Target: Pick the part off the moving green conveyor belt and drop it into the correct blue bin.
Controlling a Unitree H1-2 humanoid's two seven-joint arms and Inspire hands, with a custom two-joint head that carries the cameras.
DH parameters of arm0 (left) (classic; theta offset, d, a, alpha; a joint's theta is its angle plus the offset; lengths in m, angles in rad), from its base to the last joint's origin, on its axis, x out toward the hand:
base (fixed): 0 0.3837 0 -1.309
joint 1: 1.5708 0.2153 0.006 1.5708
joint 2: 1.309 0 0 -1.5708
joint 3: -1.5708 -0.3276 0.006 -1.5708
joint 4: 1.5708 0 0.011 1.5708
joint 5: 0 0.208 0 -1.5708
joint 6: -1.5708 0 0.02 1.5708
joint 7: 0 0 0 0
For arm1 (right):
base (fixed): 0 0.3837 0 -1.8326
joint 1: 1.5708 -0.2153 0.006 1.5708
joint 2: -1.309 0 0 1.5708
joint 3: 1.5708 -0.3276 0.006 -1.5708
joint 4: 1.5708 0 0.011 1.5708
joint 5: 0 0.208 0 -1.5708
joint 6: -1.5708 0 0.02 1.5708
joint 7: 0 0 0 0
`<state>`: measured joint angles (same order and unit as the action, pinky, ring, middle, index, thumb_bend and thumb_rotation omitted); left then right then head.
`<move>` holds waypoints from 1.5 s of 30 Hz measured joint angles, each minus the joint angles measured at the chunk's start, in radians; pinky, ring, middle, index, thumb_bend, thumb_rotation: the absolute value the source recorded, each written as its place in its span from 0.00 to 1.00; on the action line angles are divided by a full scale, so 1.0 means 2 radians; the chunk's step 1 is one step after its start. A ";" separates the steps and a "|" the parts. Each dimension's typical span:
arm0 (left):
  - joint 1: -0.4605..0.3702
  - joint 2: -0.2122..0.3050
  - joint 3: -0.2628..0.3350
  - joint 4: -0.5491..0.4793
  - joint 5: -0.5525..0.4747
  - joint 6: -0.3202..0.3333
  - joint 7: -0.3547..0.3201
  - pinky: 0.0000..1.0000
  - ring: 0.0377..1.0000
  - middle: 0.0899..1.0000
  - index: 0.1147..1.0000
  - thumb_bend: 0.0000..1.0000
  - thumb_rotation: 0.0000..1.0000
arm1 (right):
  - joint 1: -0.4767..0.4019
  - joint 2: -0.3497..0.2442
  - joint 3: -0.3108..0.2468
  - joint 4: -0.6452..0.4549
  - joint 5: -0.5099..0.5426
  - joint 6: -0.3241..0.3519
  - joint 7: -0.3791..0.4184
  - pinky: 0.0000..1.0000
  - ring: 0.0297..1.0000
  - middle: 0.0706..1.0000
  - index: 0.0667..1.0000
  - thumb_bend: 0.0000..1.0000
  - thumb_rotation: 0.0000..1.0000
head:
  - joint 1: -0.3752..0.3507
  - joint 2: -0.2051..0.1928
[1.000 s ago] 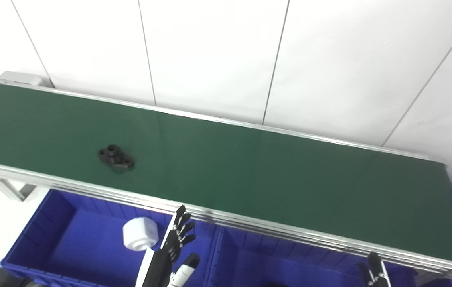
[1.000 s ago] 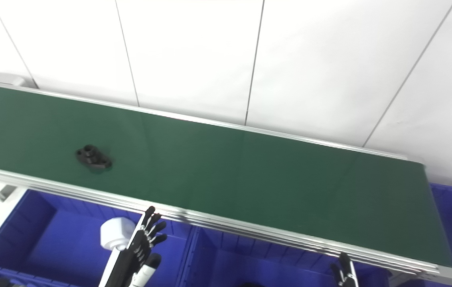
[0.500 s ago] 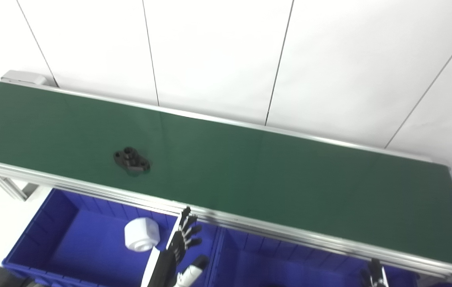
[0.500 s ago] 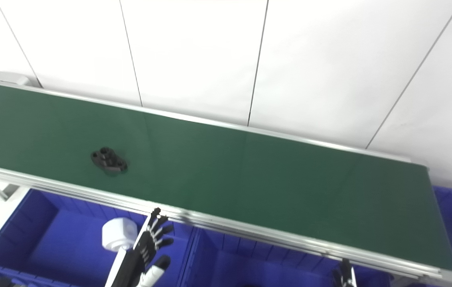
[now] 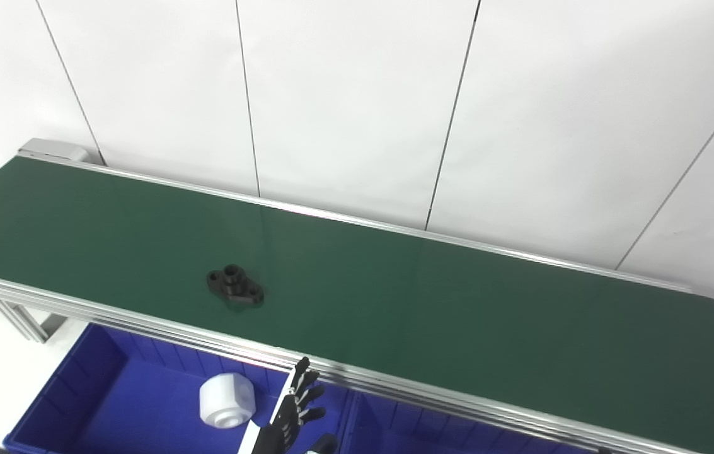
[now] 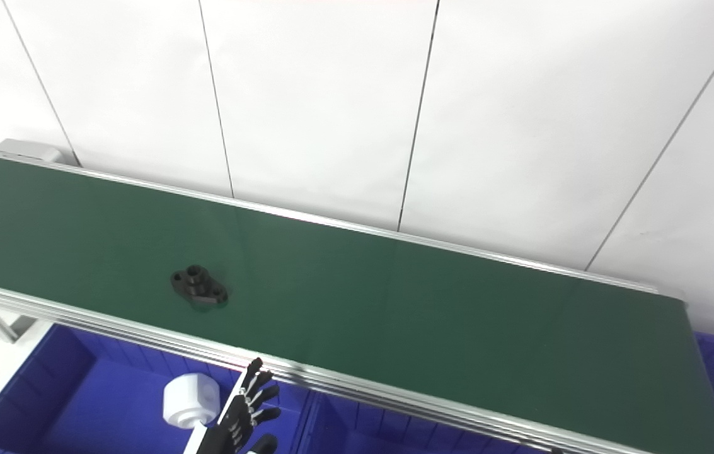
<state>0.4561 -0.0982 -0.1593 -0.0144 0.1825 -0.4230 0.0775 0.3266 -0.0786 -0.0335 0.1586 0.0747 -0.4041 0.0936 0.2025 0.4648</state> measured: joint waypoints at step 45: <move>-0.033 0.014 -0.012 0.031 -0.021 -0.001 0.007 0.95 0.95 0.99 1.00 0.69 0.84 | -0.243 -0.002 0.103 -0.123 -0.390 0.187 -0.039 0.76 0.80 0.81 0.82 0.97 0.37 | -0.049 0.021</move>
<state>0.3897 -0.0710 -0.1839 0.0473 0.1400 -0.4260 0.0921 -0.1595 -0.0819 0.1724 -0.0874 -0.7052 -0.0303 0.0165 0.1043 0.5062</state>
